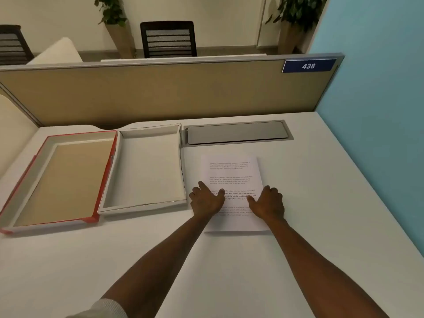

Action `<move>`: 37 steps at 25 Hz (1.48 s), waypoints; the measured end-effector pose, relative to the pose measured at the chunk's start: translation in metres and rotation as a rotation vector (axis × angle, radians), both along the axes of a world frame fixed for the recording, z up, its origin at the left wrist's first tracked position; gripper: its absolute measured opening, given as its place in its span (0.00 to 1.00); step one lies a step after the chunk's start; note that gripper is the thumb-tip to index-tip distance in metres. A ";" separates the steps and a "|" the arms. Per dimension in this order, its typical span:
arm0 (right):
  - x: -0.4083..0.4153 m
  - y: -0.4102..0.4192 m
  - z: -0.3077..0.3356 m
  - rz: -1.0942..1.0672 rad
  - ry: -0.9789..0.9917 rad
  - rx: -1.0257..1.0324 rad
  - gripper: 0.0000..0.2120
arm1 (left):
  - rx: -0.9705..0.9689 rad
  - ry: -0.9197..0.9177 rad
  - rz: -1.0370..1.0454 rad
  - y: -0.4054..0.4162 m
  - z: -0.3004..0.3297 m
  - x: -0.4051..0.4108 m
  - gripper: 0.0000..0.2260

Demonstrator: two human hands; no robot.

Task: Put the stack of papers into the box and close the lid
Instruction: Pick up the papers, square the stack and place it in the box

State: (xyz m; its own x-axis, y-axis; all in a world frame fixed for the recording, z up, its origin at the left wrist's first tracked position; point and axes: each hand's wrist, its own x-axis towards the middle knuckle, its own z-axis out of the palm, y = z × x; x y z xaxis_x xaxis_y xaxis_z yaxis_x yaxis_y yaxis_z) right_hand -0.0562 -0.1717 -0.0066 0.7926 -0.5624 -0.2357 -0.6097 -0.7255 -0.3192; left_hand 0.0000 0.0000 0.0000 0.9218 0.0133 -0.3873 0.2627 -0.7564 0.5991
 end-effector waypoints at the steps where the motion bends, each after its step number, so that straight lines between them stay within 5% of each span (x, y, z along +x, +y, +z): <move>1: 0.003 -0.001 0.002 -0.010 0.004 0.028 0.30 | -0.030 0.000 0.029 -0.002 -0.001 0.002 0.38; 6: 0.011 -0.004 0.008 -0.007 0.064 0.063 0.29 | -0.151 0.121 0.257 -0.007 0.001 0.018 0.36; 15: 0.014 -0.010 0.007 0.010 0.072 0.067 0.29 | -0.340 0.187 0.342 0.003 -0.007 0.043 0.14; 23: 0.014 -0.011 0.002 -0.001 0.058 0.084 0.28 | -0.240 0.044 0.190 -0.012 -0.003 0.034 0.22; 37: 0.012 -0.012 0.000 -0.007 0.035 0.086 0.29 | -0.641 0.341 0.304 0.001 0.009 0.063 0.26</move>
